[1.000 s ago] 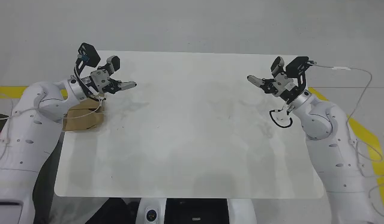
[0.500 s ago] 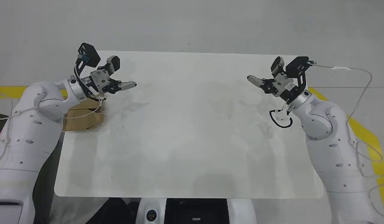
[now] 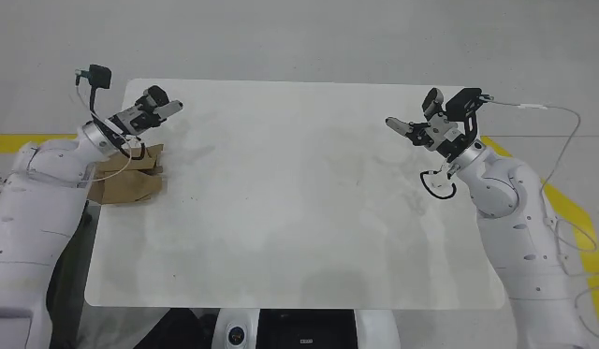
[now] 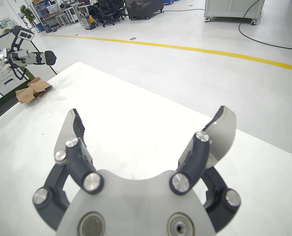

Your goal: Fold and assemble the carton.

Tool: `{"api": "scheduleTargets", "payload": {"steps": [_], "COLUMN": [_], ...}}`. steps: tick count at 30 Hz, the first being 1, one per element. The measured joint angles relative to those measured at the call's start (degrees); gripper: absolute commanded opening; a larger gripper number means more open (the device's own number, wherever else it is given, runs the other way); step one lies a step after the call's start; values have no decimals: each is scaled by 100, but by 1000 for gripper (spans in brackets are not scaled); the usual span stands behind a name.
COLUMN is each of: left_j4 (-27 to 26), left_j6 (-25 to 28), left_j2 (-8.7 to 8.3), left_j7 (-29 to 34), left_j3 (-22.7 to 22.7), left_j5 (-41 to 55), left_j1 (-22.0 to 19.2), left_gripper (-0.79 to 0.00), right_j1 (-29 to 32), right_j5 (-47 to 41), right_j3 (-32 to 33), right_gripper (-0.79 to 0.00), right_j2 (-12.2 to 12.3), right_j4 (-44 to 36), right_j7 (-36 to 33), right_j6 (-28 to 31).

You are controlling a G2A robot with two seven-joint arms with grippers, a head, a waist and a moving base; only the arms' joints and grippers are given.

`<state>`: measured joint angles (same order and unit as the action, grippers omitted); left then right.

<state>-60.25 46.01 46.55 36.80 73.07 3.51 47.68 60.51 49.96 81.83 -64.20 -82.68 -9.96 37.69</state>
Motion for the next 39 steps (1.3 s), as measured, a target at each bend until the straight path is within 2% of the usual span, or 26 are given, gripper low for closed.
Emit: {"api": "scheduleTargets", "payload": {"steps": [6, 10, 16, 20, 27, 39], "left_j4": [410, 707, 1198, 1579, 2193, 3129], "left_j6": [-292, -394, -502, -633, -740, -1381], "left_j2": [-73, -141, -256, -372, -540, -591], "left_j7": [890, 1329, 1609, 1526, 964, 419], "left_j3": [333, 551, 935, 1217, 1599, 1812], "left_j5": [1403, 1713, 1899, 1606, 999, 907], "left_j1": [-58, -109, -136, -137, -91, -20], "left_gripper": [0, 0, 0, 0, 0, 0], "right_j1": [0, 0, 0, 0, 0, 0], "right_j5": [0, 0, 0, 0, 0, 0], "right_j3": [0, 0, 0, 0, 0, 0], "right_gripper": [0, 0, 0, 0, 0, 0], "right_j2": [0, 0, 0, 0, 0, 0], "right_j4": [0, 0, 0, 0, 0, 0], "right_j7": [0, 0, 0, 0, 0, 0], "right_j6": [0, 0, 0, 0, 0, 0]}}
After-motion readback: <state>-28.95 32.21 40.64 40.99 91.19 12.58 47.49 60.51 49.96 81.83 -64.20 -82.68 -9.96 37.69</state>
